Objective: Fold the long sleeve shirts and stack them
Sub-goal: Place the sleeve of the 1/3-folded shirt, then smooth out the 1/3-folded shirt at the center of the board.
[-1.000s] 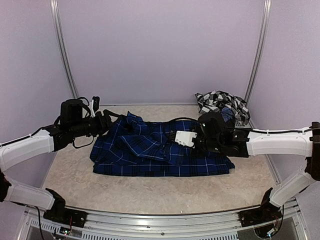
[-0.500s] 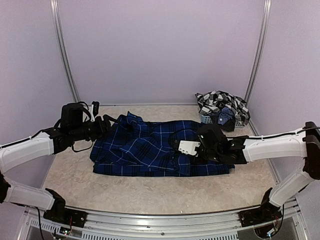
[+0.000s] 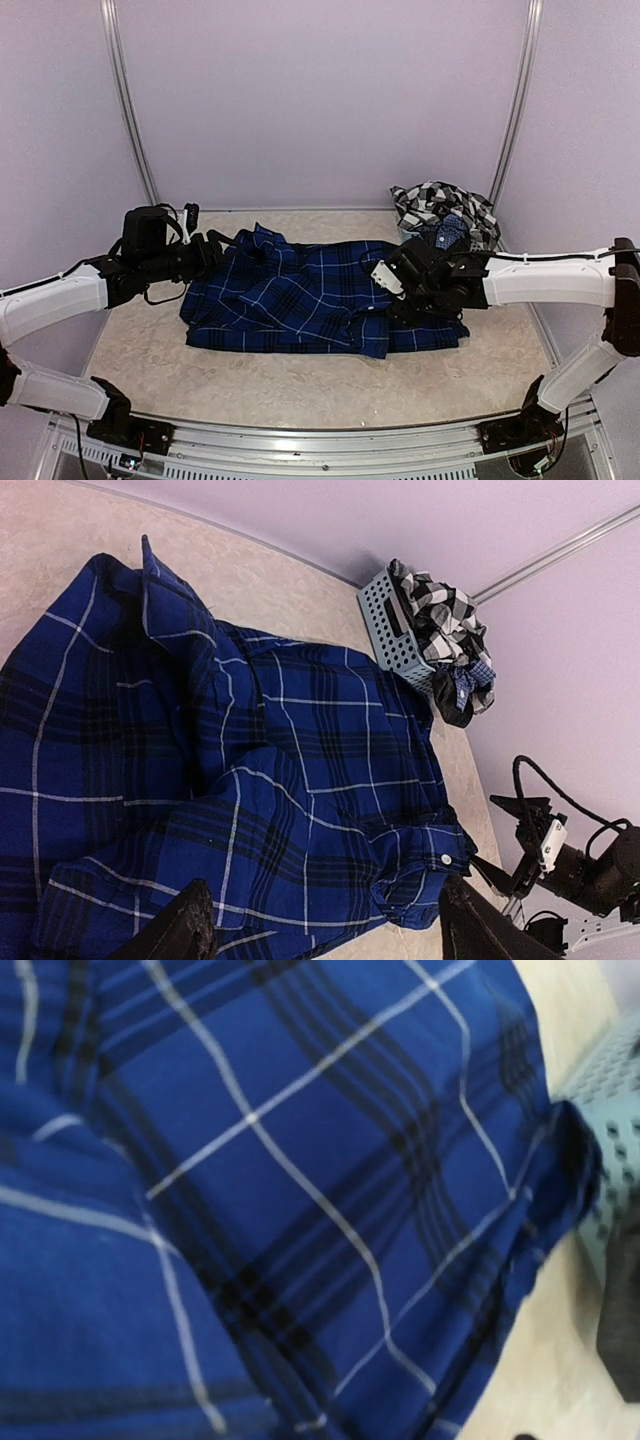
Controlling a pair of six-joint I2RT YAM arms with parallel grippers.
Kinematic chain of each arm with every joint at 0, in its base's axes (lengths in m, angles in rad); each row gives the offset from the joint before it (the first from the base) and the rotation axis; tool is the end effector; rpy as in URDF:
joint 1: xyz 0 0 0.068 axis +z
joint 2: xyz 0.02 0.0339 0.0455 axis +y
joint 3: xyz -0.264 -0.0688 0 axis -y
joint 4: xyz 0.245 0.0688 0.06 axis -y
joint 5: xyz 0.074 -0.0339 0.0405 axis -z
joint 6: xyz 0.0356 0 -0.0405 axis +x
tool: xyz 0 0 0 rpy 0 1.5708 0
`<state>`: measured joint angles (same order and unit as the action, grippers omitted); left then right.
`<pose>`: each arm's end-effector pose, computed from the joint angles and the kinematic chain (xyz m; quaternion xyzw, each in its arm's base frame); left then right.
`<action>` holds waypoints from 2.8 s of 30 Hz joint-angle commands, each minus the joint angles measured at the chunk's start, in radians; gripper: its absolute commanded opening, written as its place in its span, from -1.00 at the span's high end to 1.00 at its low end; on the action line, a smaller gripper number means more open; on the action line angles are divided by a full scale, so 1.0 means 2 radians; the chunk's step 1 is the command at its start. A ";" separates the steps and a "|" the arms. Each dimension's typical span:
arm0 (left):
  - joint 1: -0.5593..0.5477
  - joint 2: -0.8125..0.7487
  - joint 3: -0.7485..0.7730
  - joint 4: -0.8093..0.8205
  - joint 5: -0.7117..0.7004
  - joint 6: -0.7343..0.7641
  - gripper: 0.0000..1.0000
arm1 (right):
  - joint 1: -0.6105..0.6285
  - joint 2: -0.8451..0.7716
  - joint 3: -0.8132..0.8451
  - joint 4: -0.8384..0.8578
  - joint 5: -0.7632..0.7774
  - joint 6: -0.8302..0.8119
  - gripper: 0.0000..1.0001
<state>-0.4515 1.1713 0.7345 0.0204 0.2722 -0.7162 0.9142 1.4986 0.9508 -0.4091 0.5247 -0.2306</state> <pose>0.2331 -0.1237 0.2636 -0.0362 0.8328 -0.3929 0.3884 0.1983 0.2281 0.2148 -0.4328 0.8163 -0.1351 0.3578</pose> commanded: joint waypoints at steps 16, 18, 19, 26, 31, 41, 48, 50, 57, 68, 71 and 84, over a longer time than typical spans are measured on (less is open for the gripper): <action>-0.007 0.012 -0.007 0.022 0.008 -0.021 -0.46 | -0.067 -0.127 -0.064 -0.017 -0.230 0.450 -0.79; -0.010 0.014 -0.007 0.023 0.008 -0.023 -0.46 | -0.081 -0.132 -0.098 0.033 -0.261 0.478 -0.71; -0.011 0.014 -0.007 0.024 0.008 -0.023 -0.46 | -0.084 -0.129 -0.106 0.048 -0.261 0.488 -0.68; -0.019 0.014 -0.012 0.026 0.005 -0.027 -0.46 | -0.091 -0.074 -0.134 0.139 -0.325 0.515 -0.41; -0.026 0.015 -0.014 0.030 0.003 -0.031 -0.46 | -0.097 -0.039 -0.143 0.180 -0.338 0.531 -0.21; -0.036 0.027 -0.011 0.035 0.002 -0.030 -0.46 | -0.111 -0.012 -0.155 0.200 -0.324 0.543 -0.01; -0.038 0.030 -0.011 0.034 0.001 -0.028 -0.46 | -0.121 -0.002 -0.171 0.221 -0.334 0.548 0.01; -0.038 0.031 -0.011 0.036 0.001 -0.027 -0.46 | -0.125 0.003 -0.176 0.232 -0.341 0.551 0.01; -0.050 0.036 -0.030 0.064 -0.001 -0.027 -0.47 | -0.136 0.018 -0.204 0.283 -0.368 0.574 0.07; -0.075 0.069 -0.056 0.108 -0.010 -0.032 -0.47 | -0.140 0.030 -0.242 0.365 -0.398 0.611 0.27; -0.078 0.078 -0.060 0.113 -0.011 -0.033 -0.47 | -0.140 0.034 -0.250 0.388 -0.401 0.624 0.32; -0.081 0.099 -0.069 0.128 -0.025 -0.016 -0.47 | -0.140 0.038 -0.250 0.429 -0.399 0.647 0.46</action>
<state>-0.6052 1.3418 0.6155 0.2260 0.2356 -0.7753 0.6426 1.5558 0.4503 0.4095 -0.2695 1.0447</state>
